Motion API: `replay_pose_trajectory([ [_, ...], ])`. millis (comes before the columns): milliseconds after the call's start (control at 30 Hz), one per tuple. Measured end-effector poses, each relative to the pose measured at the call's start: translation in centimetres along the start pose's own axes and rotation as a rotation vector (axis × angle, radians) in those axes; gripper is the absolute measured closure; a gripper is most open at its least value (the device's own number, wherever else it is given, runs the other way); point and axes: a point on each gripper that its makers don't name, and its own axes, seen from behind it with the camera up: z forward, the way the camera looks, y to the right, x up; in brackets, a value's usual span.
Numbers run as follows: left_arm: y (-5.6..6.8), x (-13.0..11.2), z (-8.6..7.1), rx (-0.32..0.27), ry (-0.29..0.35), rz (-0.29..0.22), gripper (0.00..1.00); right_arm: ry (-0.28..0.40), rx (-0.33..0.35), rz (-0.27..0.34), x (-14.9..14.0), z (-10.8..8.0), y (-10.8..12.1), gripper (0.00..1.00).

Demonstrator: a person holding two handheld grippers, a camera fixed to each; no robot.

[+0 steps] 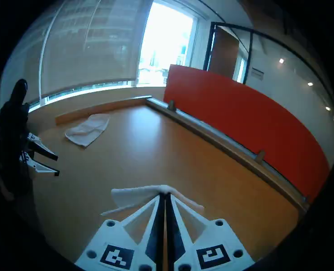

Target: Fold towel

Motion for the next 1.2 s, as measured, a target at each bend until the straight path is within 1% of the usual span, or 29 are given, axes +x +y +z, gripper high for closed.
replay_pose_trajectory([
  [200, 0.5, 0.3, 0.2, -0.008, 0.001, 0.009, 0.15, 0.004, -0.023, 0.009, 0.1, -0.9, 1.7, 0.98],
  [500, 1.0, 0.8, 0.6, -0.014, 0.001, 0.019, 0.15, 0.01, -0.07, 0.029, 0.1, -2.6, 5.2, 0.98],
  [900, 1.2, 1.4, 1.0, -0.011, 0.001, 0.02, 0.15, 0.008, -0.154, 0.052, -0.7, -5.7, 11.6, 0.98],
  [1200, 1.4, 1.6, 1.1, -0.008, -0.003, 0.029, 0.15, 0.009, -0.217, 0.104, -2.0, -8.2, 16.4, 0.98],
])
